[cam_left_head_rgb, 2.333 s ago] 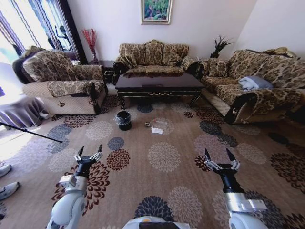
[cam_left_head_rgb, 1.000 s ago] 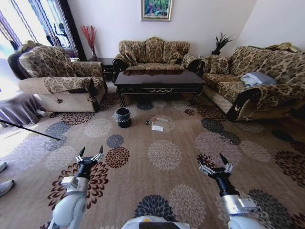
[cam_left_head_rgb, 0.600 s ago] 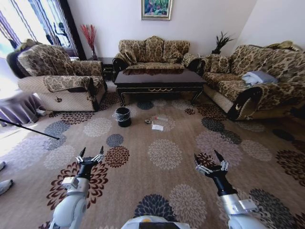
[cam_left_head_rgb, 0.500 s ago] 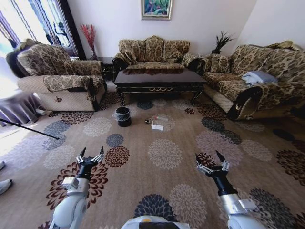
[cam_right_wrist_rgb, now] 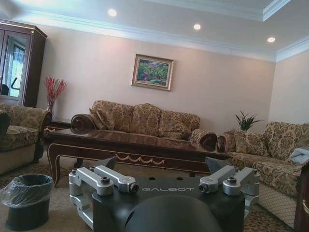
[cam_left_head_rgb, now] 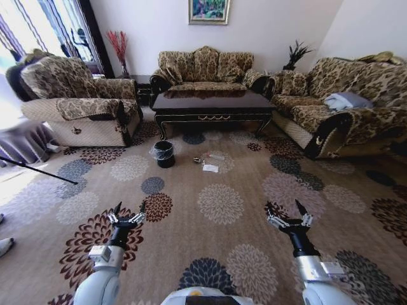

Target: Move to the front of the table and pick up the trash from the floor, then place it into the trash bin.

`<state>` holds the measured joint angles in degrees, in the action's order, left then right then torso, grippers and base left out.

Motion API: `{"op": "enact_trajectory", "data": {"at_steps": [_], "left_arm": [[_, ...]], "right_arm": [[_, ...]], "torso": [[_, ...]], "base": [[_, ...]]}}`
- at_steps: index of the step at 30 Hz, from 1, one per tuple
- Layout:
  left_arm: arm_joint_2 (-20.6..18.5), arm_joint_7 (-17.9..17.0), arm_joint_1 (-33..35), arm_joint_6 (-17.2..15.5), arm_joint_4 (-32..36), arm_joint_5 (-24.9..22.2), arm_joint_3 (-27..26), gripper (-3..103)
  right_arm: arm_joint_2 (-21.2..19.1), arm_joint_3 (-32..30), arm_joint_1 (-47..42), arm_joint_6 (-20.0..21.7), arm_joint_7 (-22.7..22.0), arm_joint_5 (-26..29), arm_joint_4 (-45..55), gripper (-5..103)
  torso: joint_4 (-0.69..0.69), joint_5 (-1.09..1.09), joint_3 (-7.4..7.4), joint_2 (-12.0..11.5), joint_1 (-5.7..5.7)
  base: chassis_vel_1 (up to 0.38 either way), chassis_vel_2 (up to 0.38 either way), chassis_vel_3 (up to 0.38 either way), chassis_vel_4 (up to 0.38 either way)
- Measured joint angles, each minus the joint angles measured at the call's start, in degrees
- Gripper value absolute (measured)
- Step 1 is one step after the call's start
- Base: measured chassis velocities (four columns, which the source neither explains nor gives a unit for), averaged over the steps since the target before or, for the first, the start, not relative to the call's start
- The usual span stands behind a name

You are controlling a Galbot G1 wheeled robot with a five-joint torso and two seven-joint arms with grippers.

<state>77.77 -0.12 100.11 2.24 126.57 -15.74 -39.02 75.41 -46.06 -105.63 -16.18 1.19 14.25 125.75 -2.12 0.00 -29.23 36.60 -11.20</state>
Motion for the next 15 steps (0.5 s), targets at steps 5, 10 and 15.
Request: {"op": "enact_trajectory", "data": {"at_steps": [5,10,15], "left_arm": [[-0.1,-0.2,0.4,0.0,1.1,-0.6,-0.3,100],[-0.1,-0.2,0.5,-0.1,1.4,-0.7,-0.4,100],[-0.1,-0.2,0.2,-0.1,1.1,-0.7,-0.2,100]], "right_arm": [[0.0,0.0,0.2,0.0,-0.4,0.2,-0.2,100],[0.2,-0.1,0.2,0.0,-0.8,0.9,0.3,100],[0.3,-0.1,0.0,0.0,-0.9,0.9,0.3,100]], "torso": [[0.00,0.00,0.61,-1.0,0.37],[0.00,0.00,1.45,-2.3,0.92],[0.00,0.00,2.15,-3.5,1.37]], "base": [[0.000,0.000,0.000,0.000],[0.000,0.000,0.000,0.000],[0.000,0.000,0.000,0.000]]}}
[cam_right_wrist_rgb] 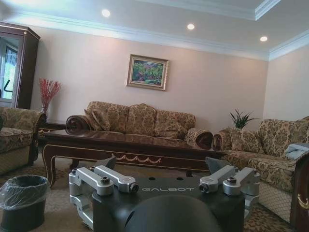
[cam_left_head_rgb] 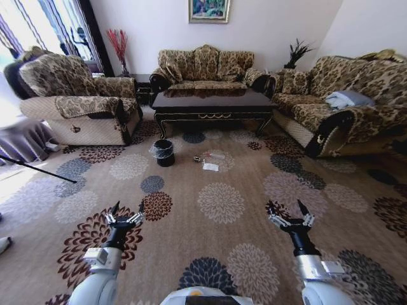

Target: Move to the front of the table and pick up the trash from the floor, then place it into the trash bin.

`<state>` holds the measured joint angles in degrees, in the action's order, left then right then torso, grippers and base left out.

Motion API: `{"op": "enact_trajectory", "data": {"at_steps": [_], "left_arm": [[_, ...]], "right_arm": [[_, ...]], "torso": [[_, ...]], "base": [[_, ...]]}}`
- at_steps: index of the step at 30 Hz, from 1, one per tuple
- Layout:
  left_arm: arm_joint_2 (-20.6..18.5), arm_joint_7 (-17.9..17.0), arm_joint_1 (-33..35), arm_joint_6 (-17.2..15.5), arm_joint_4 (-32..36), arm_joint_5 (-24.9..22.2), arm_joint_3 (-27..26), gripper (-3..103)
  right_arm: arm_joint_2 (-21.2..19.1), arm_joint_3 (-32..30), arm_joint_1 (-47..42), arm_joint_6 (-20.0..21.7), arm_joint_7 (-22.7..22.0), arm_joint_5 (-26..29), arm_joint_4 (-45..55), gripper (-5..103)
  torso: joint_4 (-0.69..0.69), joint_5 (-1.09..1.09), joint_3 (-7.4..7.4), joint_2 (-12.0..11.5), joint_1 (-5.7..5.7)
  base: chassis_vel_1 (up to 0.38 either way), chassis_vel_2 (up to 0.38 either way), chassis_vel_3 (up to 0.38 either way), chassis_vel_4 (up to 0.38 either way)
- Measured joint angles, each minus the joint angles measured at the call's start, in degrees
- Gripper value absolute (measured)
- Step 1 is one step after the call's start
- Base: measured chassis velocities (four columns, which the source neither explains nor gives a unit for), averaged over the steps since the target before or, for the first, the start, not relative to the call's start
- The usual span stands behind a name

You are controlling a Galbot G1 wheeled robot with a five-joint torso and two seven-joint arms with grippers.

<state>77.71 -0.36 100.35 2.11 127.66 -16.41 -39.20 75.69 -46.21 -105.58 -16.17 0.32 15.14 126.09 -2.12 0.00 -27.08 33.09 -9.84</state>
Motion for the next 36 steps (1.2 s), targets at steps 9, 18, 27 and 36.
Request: {"op": "enact_trajectory", "data": {"at_steps": [9,18,27,36], "left_arm": [[-0.3,0.0,-0.5,-0.1,-0.3,-0.1,-0.1,100],[-0.4,0.2,-1.1,-0.1,-0.9,-0.3,-0.2,100],[-0.1,0.3,-1.4,-0.1,-1.2,-0.2,0.0,100],[0.0,0.3,-1.5,-0.3,-1.0,-0.4,-0.2,100]], "right_arm": [[0.3,0.1,-0.2,0.0,0.0,-0.4,0.0,100],[0.4,0.2,-0.1,0.0,0.0,-0.4,-0.1,100],[0.4,0.2,0.0,-0.1,0.1,-0.4,-0.2,100],[0.5,0.2,0.1,-0.1,0.1,-0.3,-0.2,100]], "torso": [[0.00,0.00,1.10,-1.9,0.80],[0.00,0.00,2.49,-4.1,1.62],[0.00,0.00,3.72,-6.1,2.41],[0.00,0.00,5.05,-8.2,3.18]], "base": [[0.000,0.000,0.000,0.000],[0.000,0.000,0.000,0.000],[0.000,0.000,0.000,0.000],[0.000,0.000,0.000,0.000]]}}
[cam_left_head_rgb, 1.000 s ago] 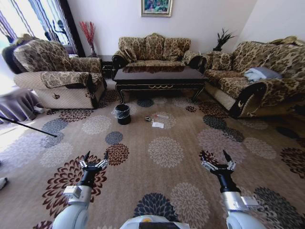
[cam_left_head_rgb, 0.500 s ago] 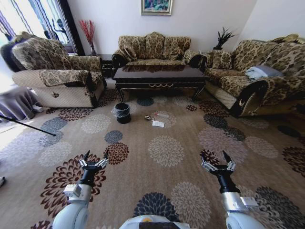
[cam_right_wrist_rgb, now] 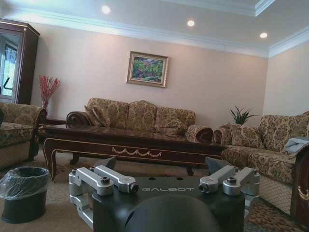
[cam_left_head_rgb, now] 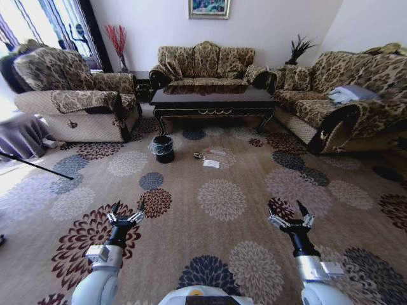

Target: Move to the front of the table and pick up the trash from the floor, then place it into the trash bin.

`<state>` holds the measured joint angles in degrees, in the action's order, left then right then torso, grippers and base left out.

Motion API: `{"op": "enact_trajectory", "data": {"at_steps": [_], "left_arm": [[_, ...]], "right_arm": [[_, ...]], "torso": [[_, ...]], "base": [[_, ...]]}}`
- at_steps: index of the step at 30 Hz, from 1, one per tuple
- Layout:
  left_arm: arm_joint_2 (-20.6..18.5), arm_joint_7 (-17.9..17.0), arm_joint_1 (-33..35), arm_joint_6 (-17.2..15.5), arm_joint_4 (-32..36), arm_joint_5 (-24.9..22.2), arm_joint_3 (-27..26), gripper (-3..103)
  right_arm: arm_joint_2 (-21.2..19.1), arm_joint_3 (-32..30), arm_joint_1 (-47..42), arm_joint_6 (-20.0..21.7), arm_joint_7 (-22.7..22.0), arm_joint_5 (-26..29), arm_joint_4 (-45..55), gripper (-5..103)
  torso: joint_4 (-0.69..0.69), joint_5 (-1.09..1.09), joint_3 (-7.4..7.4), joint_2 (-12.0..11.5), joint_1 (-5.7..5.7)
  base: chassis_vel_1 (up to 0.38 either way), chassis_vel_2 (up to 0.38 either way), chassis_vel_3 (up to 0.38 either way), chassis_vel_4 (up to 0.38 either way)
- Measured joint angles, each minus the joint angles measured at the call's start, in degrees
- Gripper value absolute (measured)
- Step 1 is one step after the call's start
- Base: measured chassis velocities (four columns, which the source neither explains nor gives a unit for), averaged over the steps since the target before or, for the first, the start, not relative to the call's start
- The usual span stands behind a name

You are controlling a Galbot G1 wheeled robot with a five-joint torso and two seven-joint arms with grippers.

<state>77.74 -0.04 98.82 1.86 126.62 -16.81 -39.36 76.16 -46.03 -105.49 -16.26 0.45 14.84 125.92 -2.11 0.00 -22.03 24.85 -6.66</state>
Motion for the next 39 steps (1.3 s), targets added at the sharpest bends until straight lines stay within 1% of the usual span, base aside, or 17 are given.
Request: {"op": "enact_trajectory", "data": {"at_steps": [3,7,17,21,39], "left_arm": [[-0.5,0.0,-0.8,-1.3,1.9,-1.6,-0.9,100],[-1.0,-0.1,-1.1,-2.0,2.8,-2.5,-1.6,100],[-0.6,-0.1,-1.2,-2.0,3.1,-2.5,-1.4,100],[-0.5,-0.1,-1.2,-2.0,2.9,-2.3,-1.2,100],[-0.2,0.0,-1.4,-1.8,1.9,-1.8,-1.0,100]], "right_arm": [[0.0,0.0,-0.1,0.0,0.0,0.0,0.5,100],[0.1,0.0,-0.4,0.0,0.0,0.0,1.3,100],[0.0,-0.2,-0.7,0.0,0.0,-0.1,1.7,100],[0.2,-0.2,-0.8,0.0,0.0,-0.4,1.6,100],[0.3,0.0,-0.5,-0.1,0.0,-0.4,1.0,100]], "torso": [[0.00,0.01,0.56,-0.9,0.37],[0.00,0.00,1.09,-1.8,0.69],[0.00,0.00,2.57,-4.0,1.38],[0.00,0.00,3.38,-5.1,1.71],[0.00,0.00,5.95,-8.9,2.97]], "base": [[0.000,0.000,0.000,0.000],[0.000,0.000,0.000,0.000],[0.000,0.000,0.000,0.000],[0.000,0.000,0.000,0.000],[0.000,0.000,0.000,0.000]]}}
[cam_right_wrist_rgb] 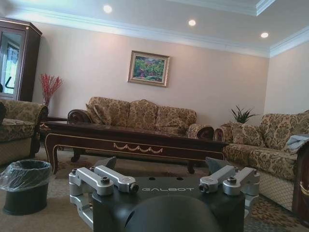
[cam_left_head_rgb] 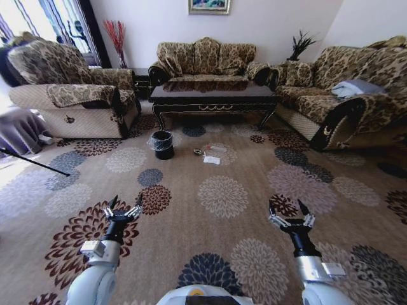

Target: Move to the front of the table and pick up the trash from the floor, then place it into the trash bin.

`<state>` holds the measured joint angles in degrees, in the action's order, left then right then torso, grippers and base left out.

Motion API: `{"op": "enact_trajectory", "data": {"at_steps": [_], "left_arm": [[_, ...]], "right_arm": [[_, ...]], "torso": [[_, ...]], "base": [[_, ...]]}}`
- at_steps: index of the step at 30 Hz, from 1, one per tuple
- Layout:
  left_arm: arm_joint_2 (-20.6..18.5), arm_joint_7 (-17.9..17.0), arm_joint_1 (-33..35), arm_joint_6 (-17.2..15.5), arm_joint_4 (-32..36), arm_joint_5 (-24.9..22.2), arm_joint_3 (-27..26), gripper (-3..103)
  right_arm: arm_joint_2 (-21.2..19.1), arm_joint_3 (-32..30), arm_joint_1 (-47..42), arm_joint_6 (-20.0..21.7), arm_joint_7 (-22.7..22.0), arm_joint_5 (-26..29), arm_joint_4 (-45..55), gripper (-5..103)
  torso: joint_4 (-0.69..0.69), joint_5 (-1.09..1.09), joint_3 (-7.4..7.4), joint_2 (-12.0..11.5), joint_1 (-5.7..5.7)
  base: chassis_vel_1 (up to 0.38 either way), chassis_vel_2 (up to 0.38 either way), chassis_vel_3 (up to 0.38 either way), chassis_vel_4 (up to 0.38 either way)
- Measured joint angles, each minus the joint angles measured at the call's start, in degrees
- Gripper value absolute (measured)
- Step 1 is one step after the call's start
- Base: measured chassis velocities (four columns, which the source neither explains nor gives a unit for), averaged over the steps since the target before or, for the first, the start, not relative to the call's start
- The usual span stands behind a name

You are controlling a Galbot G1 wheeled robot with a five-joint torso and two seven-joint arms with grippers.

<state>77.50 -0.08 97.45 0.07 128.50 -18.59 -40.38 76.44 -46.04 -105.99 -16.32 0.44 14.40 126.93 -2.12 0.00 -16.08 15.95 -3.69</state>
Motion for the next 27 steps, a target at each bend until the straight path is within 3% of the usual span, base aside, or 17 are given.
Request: {"op": "enact_trajectory", "data": {"at_steps": [27], "left_arm": [[-0.3,0.1,0.2,0.3,-0.6,0.4,-0.2,100]], "right_arm": [[-0.2,0.3,0.1,-0.4,0.0,0.3,-0.2,100]], "torso": [[0.00,0.00,4.41,-6.0,1.59]], "base": [[0.000,0.000,0.000,0.000]]}}
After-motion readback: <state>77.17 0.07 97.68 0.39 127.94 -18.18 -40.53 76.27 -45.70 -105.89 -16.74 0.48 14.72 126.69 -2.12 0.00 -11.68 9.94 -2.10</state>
